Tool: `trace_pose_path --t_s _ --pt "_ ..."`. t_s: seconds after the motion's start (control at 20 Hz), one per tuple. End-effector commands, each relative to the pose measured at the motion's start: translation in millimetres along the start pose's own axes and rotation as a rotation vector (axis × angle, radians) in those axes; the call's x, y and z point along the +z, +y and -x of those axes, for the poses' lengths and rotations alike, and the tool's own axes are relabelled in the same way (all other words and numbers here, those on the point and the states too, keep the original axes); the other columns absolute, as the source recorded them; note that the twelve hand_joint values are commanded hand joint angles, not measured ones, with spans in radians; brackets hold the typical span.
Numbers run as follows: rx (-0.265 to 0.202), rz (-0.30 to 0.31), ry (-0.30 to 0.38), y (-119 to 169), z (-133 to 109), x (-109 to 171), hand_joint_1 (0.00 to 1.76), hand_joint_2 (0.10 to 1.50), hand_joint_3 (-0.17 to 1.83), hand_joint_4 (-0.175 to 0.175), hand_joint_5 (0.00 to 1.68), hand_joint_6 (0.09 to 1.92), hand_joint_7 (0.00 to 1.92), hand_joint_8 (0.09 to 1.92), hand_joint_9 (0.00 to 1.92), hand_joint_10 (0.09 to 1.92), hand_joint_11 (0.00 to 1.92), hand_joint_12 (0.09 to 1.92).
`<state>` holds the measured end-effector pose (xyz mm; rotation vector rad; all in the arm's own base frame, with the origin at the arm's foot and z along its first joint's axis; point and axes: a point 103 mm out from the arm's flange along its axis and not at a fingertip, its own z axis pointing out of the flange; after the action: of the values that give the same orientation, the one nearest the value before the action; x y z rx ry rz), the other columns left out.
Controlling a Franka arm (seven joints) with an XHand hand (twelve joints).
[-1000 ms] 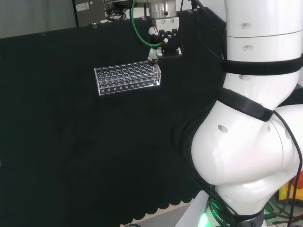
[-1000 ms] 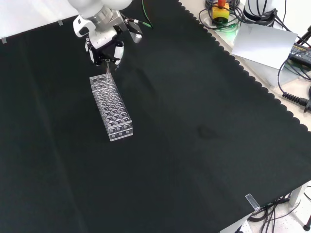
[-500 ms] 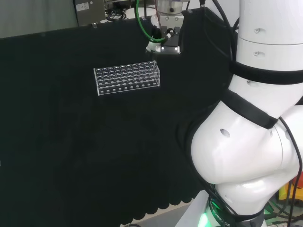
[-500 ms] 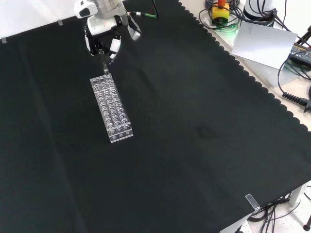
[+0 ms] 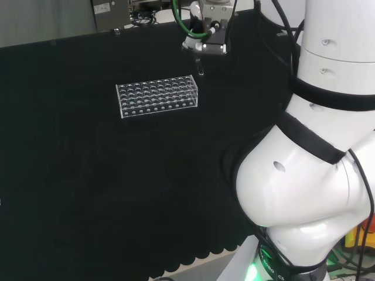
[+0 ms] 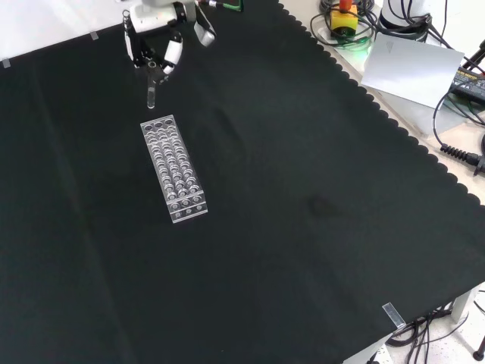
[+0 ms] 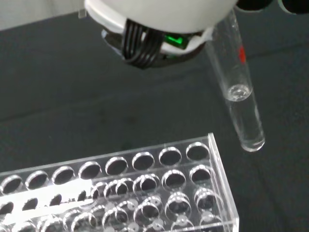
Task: Pick up the test tube.
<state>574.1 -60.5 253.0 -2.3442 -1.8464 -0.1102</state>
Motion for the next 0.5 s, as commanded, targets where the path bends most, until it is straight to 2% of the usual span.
trace_pose_path --t_s 0.05,0.5 --pt "-0.005 0.030 0.055 -3 0 -43 1.23 0.65 0.56 -0.175 1.48 0.22 1.83 0.32 1.73 0.24 1.26 0.96" --pt "-0.023 0.107 0.110 -29 -8 -122 1.23 0.65 0.58 -0.175 1.48 0.22 1.84 0.32 1.74 0.24 1.26 0.96"
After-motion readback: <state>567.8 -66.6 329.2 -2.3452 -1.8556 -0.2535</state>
